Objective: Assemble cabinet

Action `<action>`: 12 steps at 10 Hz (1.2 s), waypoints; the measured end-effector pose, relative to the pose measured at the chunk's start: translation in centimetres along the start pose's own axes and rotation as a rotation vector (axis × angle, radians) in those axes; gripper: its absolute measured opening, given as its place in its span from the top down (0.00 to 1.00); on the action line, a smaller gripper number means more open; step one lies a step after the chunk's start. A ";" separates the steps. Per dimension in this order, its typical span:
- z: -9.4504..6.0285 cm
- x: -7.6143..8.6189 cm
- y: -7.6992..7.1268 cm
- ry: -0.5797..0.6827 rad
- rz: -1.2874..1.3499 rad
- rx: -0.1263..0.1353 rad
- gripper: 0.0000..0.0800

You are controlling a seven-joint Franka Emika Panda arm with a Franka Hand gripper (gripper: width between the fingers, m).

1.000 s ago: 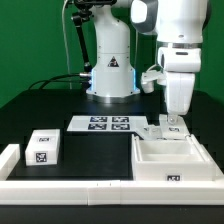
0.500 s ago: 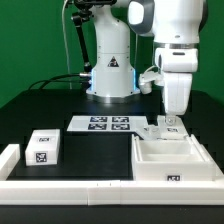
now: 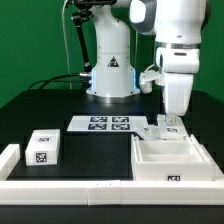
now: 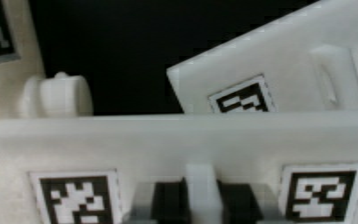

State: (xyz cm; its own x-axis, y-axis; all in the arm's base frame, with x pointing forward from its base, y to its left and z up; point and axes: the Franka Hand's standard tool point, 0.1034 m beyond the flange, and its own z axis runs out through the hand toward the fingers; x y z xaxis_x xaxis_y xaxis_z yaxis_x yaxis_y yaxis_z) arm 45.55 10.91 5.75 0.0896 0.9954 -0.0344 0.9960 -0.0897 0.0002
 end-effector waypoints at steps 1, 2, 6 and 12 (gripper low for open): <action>0.0 0.0 0.0 0.000 0.000 0.000 0.91; 0.0 0.0 0.0 0.000 0.000 0.001 0.91; -0.2 -0.2 -0.1 0.003 -0.061 -0.005 0.91; -0.3 -0.1 0.4 0.003 -0.055 -0.009 0.91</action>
Offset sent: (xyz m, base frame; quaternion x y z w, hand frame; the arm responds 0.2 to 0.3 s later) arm -0.0099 0.0112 0.0110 -0.0229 0.0153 -0.0418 0.9987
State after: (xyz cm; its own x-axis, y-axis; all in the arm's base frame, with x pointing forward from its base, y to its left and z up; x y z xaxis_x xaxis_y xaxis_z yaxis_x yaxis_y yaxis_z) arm 45.91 10.80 6.05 0.0344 0.9989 -0.0312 0.9994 -0.0341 0.0076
